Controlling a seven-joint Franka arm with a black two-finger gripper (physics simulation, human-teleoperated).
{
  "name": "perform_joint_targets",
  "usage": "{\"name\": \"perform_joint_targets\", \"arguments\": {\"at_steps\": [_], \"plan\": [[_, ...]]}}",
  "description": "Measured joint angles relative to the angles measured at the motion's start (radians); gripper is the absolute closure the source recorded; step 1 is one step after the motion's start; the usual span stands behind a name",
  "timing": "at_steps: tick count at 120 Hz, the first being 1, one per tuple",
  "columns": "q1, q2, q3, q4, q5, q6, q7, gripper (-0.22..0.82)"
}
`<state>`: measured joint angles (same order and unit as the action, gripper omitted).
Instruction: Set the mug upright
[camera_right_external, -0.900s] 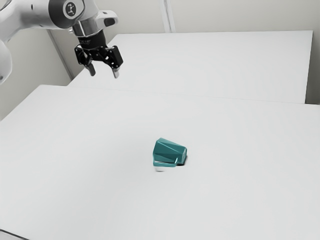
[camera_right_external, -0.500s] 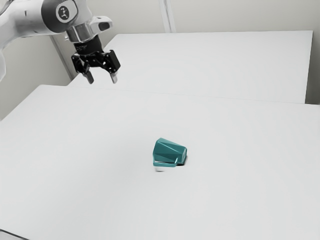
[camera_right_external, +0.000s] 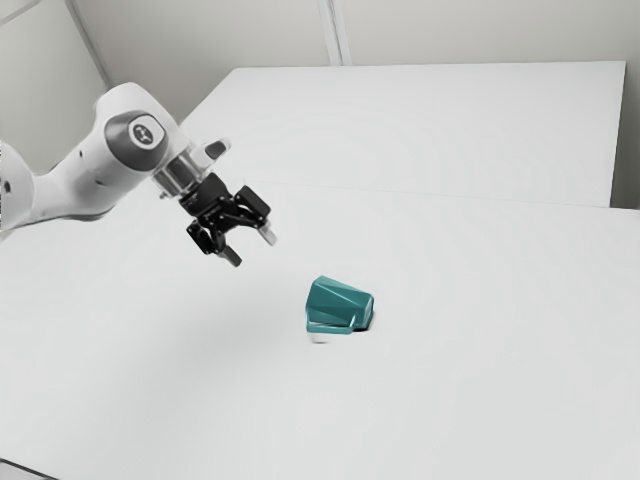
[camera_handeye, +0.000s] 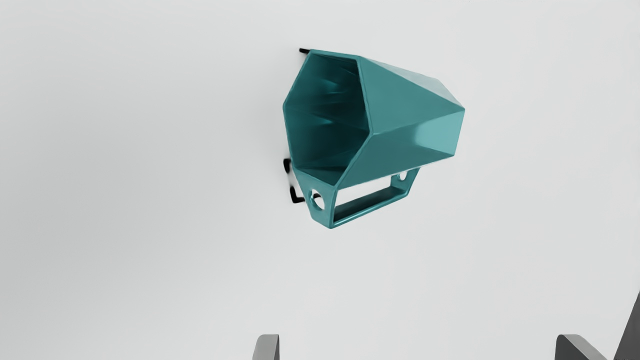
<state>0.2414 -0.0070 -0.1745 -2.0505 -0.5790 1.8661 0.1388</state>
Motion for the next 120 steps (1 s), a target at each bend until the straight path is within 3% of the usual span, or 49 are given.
{"name": "perform_joint_targets", "arguments": {"at_steps": [45, 100, 108, 120], "plan": [[-0.055, 0.190, -0.003, -0.043, -0.326, 0.176, 0.363, 0.00], [-0.049, 0.285, -0.008, -0.047, -0.480, 0.181, 0.636, 0.00], [-0.045, 0.290, -0.008, -0.047, -0.502, 0.164, 0.662, 0.06], [-0.043, 0.301, -0.008, -0.047, -0.523, 0.145, 0.696, 0.23]]}}
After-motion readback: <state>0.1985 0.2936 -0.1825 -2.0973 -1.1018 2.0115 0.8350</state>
